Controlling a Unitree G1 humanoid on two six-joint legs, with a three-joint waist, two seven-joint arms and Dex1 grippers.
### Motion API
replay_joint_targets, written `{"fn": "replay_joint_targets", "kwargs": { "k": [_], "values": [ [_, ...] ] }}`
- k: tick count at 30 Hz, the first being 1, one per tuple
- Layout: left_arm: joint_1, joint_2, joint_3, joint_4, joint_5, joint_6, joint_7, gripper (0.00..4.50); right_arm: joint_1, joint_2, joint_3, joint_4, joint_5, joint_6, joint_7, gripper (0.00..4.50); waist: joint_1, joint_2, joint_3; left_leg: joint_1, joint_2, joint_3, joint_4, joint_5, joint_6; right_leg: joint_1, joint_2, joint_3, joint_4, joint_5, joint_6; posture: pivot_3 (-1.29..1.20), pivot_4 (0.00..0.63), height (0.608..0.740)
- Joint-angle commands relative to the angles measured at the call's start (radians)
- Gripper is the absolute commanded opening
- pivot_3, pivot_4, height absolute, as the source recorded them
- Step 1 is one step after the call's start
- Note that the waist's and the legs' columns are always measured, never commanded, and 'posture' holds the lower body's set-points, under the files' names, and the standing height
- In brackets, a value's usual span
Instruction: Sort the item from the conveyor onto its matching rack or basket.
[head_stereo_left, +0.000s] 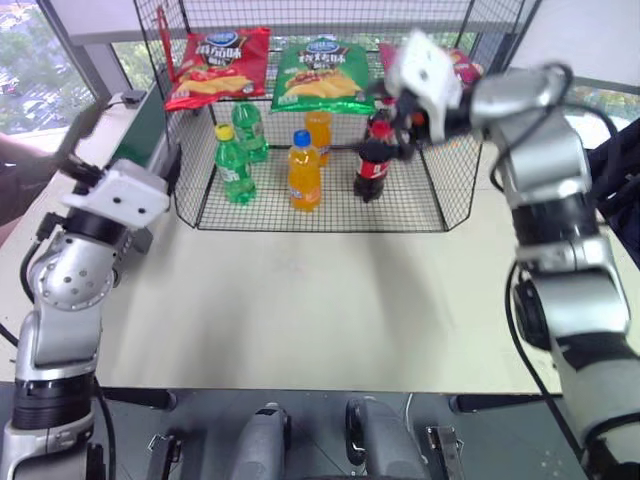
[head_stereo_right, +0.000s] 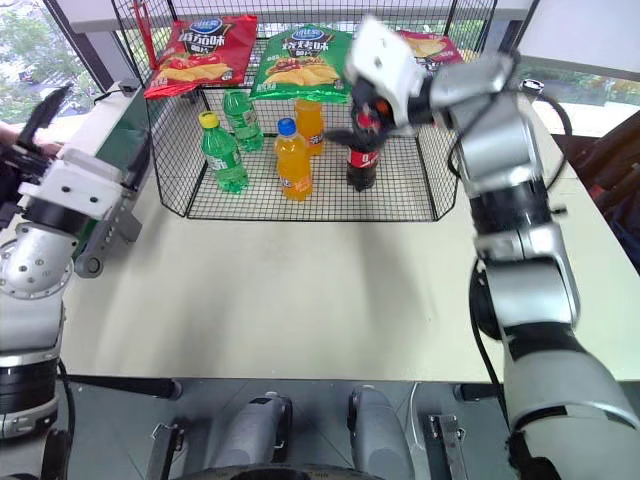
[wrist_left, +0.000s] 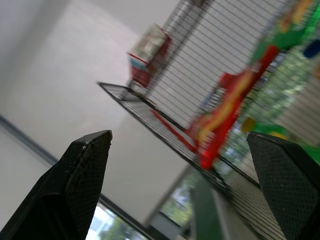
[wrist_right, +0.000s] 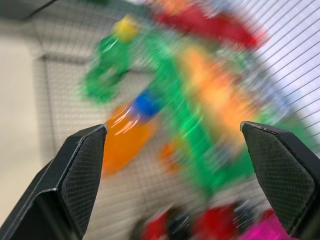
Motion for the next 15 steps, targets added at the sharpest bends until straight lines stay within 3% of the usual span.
{"fn": "replay_joint_targets", "kwargs": {
  "k": [1, 8, 15],
  "values": [
    [0.012, 0.011, 0.016, -0.061, -0.049, 0.002, -0.039, 4.50, 0.074, -0.057, -0.055, -0.210, 0.080, 0.097, 0.020, 4.42, -0.005, 0.000, 0.000, 0.000, 0.000, 0.000, 0.000, 0.000, 0.000, 0.000, 0.000, 0.000, 0.000, 0.000, 0.000, 0.00, 0.150, 0.740],
    [0.052, 0.018, 0.023, -0.092, -0.137, 0.041, -0.128, 4.50, 0.230, -0.142, -0.105, -0.381, 0.188, 0.238, 0.017, 4.42, -0.002, 0.000, 0.000, 0.003, 0.004, 0.001, 0.000, 0.000, 0.000, 0.001, 0.004, 0.000, 0.001, 0.001, -0.002, 0.00, 0.150, 0.740],
    [0.147, -0.019, 0.034, -0.163, -0.344, 0.202, -0.231, 4.50, 0.297, -0.099, -0.113, -0.362, 0.201, 0.220, -0.114, 4.42, -0.005, 0.000, 0.000, 0.003, 0.005, 0.004, 0.001, 0.000, 0.000, 0.001, 0.003, 0.001, 0.000, 0.000, -0.004, 0.00, 0.150, 0.740]
  ]
}}
